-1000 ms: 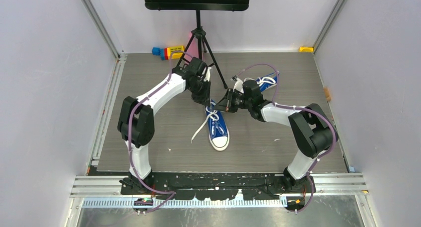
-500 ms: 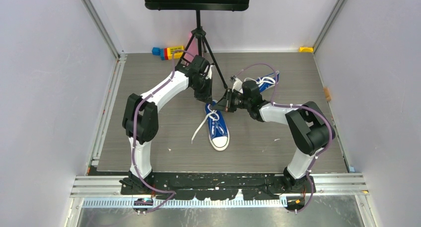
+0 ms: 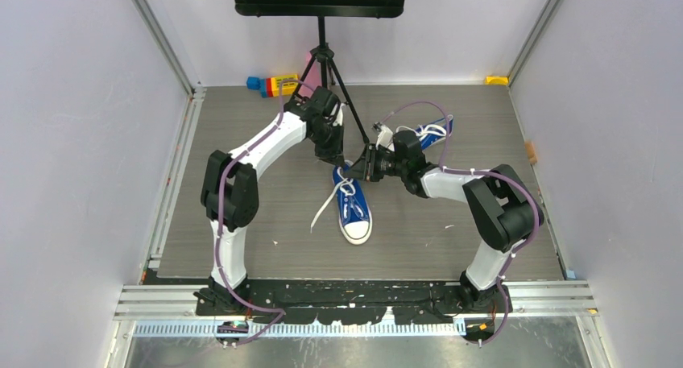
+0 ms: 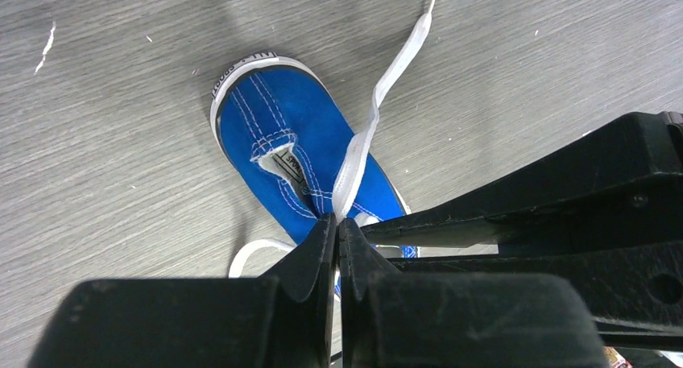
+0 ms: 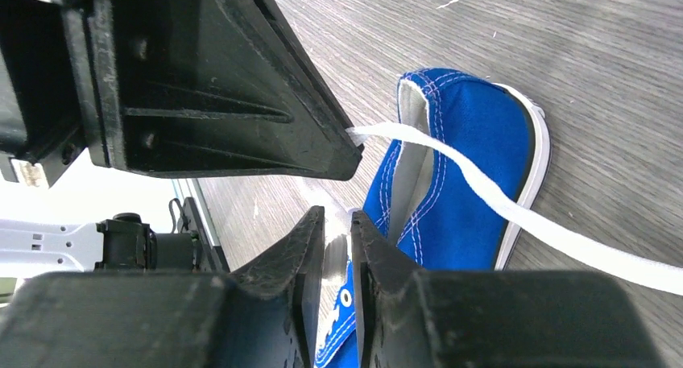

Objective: Tie the shoes

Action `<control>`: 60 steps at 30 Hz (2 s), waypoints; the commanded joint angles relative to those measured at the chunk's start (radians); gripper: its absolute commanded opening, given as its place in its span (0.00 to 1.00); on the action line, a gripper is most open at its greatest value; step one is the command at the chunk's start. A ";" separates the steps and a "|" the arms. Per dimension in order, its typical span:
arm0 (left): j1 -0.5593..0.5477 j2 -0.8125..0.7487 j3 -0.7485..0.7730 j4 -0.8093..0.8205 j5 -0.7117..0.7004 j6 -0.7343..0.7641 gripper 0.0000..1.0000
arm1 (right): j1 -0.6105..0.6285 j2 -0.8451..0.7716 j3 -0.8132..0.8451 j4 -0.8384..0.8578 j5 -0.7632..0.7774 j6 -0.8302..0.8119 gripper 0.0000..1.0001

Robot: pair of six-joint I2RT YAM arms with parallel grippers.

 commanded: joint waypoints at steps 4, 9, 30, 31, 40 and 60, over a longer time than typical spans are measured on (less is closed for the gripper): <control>0.006 0.017 0.049 -0.031 0.031 -0.001 0.04 | 0.016 0.012 -0.010 0.072 -0.017 -0.055 0.29; 0.006 0.021 0.058 -0.035 0.034 -0.003 0.04 | 0.027 0.024 0.000 0.054 -0.017 -0.075 0.31; 0.011 0.018 0.061 -0.054 0.028 0.007 0.06 | 0.037 0.014 0.027 -0.009 0.026 -0.090 0.06; 0.013 0.014 0.055 -0.053 0.025 0.008 0.07 | 0.037 0.009 0.026 -0.010 0.029 -0.087 0.02; 0.035 -0.094 -0.081 -0.053 -0.020 0.047 0.13 | 0.026 -0.009 0.015 -0.004 0.022 -0.065 0.00; 0.045 -0.376 -0.469 -0.031 0.048 0.068 0.15 | 0.010 0.002 0.028 0.009 0.002 -0.011 0.00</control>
